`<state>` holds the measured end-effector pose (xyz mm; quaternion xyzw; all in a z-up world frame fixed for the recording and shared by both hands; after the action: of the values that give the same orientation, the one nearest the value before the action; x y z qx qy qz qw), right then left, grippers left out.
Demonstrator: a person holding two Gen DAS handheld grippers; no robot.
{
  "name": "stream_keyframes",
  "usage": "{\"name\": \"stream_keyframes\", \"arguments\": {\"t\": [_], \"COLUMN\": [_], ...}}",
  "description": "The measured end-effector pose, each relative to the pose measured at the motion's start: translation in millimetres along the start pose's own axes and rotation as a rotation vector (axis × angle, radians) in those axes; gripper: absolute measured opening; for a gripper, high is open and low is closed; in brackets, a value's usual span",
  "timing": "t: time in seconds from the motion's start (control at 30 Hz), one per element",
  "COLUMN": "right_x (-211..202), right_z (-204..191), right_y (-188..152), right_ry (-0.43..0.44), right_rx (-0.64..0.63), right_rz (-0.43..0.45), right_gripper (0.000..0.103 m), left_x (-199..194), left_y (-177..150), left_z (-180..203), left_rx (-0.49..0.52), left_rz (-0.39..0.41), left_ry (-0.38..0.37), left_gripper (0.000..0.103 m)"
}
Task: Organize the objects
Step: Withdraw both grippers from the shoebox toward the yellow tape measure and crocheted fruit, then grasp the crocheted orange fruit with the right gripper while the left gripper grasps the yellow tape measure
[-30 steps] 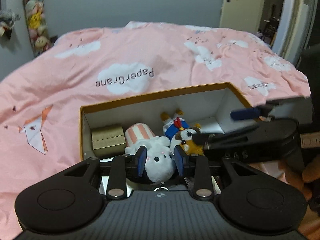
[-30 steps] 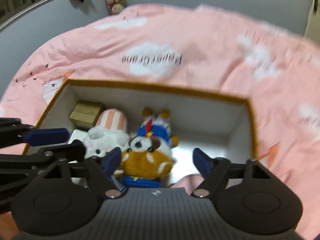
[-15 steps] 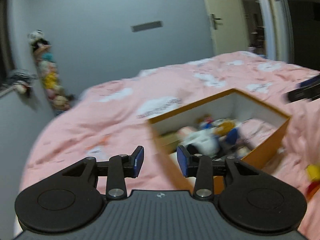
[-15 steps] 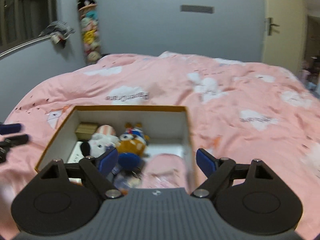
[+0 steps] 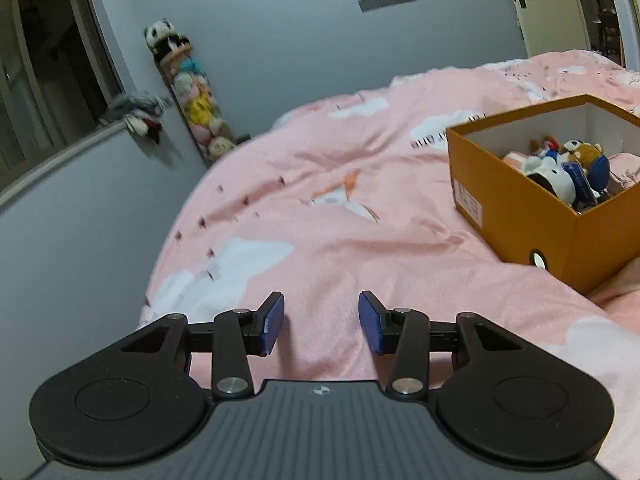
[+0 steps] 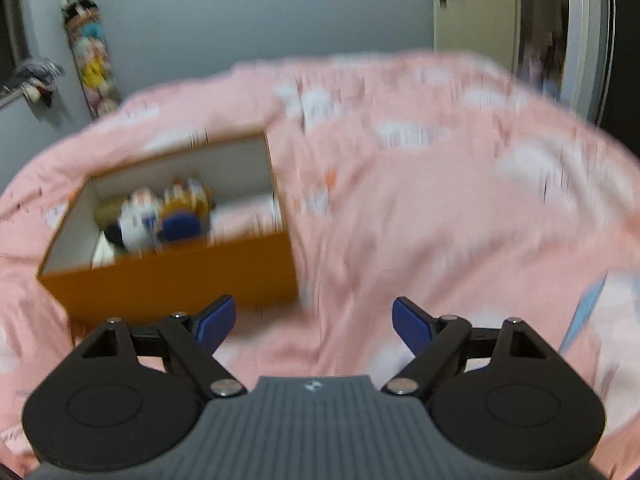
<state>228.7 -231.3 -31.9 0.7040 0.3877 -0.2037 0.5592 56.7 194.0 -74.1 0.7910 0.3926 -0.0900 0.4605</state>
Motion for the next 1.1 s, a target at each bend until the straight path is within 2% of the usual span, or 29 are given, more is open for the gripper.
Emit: {"name": "stream_keyframes", "arguments": {"t": [0.13,0.2,0.27,0.3,0.43,0.53,0.77,0.93,1.1], "right_x": [18,20,20,21,29,34,50,60,61], "right_z": [2,-1,-7,-11,-21,-27,-29,-31,-33], "right_y": [-15,-22,-31,-34,-51,-56,-65,-71,-75], "right_ry": [-0.071,-0.062,-0.032,-0.011,0.057,0.05,0.058,0.082,0.108], "right_rx": [-0.036,-0.072,-0.11,-0.125,-0.168,-0.211,-0.24,-0.267,-0.295], "right_rz": [-0.128,-0.162,-0.198,-0.223,-0.322,-0.341,-0.402,-0.444,-0.455], "right_gripper": [0.085,0.079,0.057,0.054,0.055,0.057,0.06,0.06,0.053], "left_x": [-10,-18,-25,-28,-40,-48,-61,-65,-67], "left_y": [9,12,17,20,36,48,71,81,87], "left_z": [2,2,4,5,14,26,59,83,104], "left_rx": [-0.001,-0.012,-0.013,-0.015,-0.022,-0.004,0.007,0.066,0.103], "left_rz": [0.03,0.049,0.064,0.069,0.096,0.12,0.136,0.133,0.121], "left_ry": [-0.001,-0.008,-0.016,-0.025,-0.099,-0.138,-0.29,-0.335,-0.391], "left_gripper": [0.051,0.052,0.052,0.052,0.052,0.054,0.056,0.056,0.056]}}
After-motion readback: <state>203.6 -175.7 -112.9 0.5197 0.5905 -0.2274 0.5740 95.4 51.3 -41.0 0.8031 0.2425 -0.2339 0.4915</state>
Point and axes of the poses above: each gripper's, at about its wrist camera, not at the fingertips, and x roughly the way its jaws point, z to its right, y to its top, the point moved 2 cm from there along x, roughly the way its jaws point, and after that the axes turned 15 degrees about x, right-handed, at the moved point
